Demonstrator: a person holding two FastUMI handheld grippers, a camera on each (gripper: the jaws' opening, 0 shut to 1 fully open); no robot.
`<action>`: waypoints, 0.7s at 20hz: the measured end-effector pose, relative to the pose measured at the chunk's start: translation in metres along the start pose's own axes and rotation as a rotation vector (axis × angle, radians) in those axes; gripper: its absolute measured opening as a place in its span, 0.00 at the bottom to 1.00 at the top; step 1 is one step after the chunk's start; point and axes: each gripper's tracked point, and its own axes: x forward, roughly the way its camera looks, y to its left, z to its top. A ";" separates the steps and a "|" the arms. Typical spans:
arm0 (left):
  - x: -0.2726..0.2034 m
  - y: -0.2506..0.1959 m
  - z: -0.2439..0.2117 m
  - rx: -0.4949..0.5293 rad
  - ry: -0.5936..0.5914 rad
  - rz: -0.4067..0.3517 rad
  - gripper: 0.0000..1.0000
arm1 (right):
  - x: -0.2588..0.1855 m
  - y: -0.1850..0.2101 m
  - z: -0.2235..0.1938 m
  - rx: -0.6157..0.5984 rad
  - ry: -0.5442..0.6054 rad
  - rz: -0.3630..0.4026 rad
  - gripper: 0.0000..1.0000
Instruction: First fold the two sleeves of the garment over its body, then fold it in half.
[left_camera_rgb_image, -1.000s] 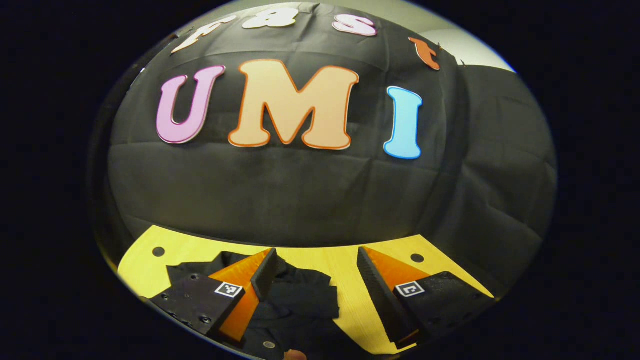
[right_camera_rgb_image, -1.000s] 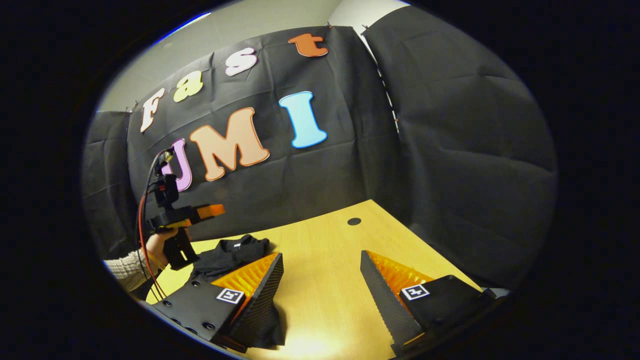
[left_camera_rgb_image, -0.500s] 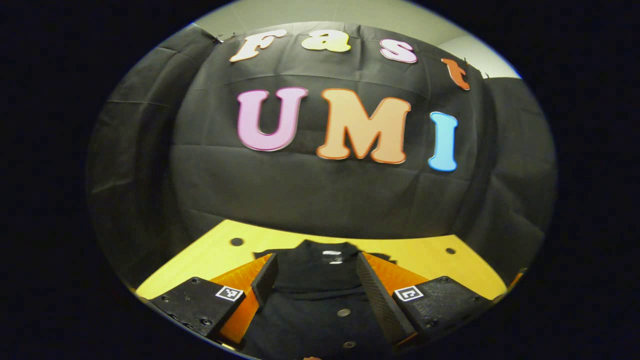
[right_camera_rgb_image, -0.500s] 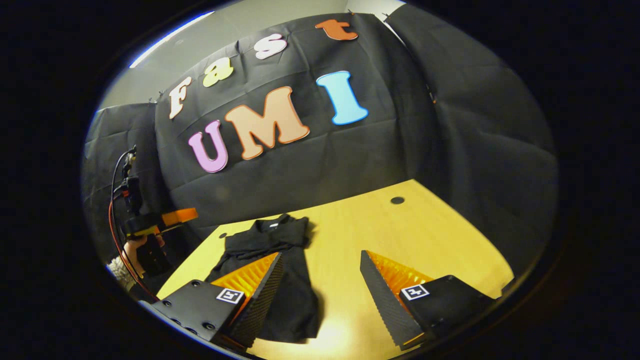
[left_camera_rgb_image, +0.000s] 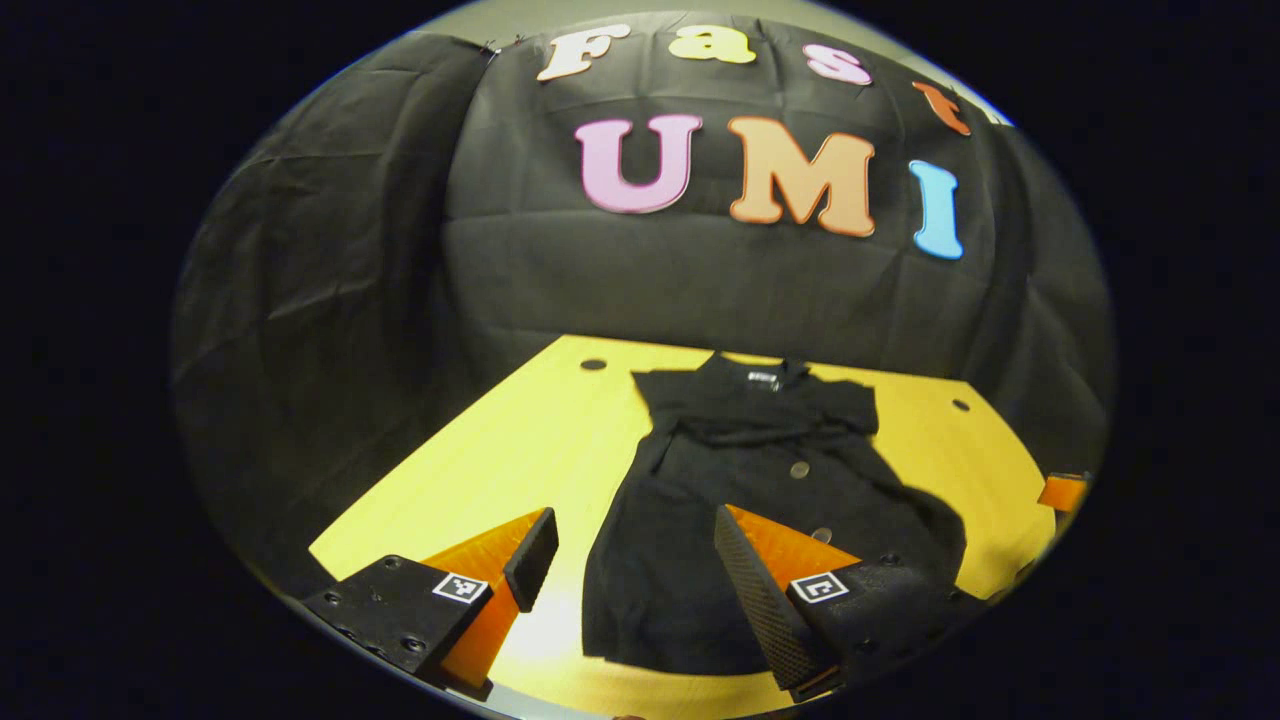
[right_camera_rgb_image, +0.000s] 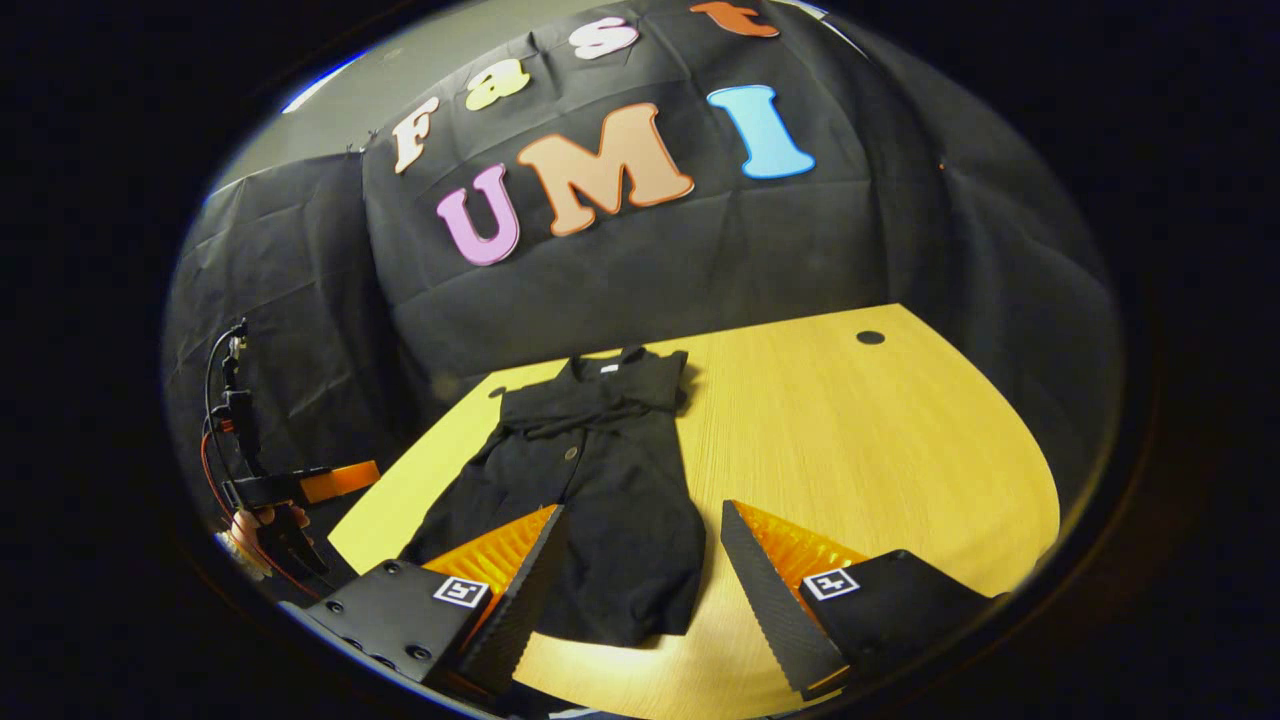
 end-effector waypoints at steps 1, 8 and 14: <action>-0.001 0.002 -0.017 -0.002 0.034 0.003 0.94 | 0.004 0.000 -0.011 -0.011 0.033 -0.003 0.98; 0.002 0.000 -0.089 -0.008 0.232 -0.011 0.96 | 0.027 0.012 -0.058 -0.032 0.193 0.012 0.98; 0.014 -0.005 -0.122 -0.023 0.314 -0.021 0.96 | 0.042 0.015 -0.079 0.024 0.253 0.017 0.98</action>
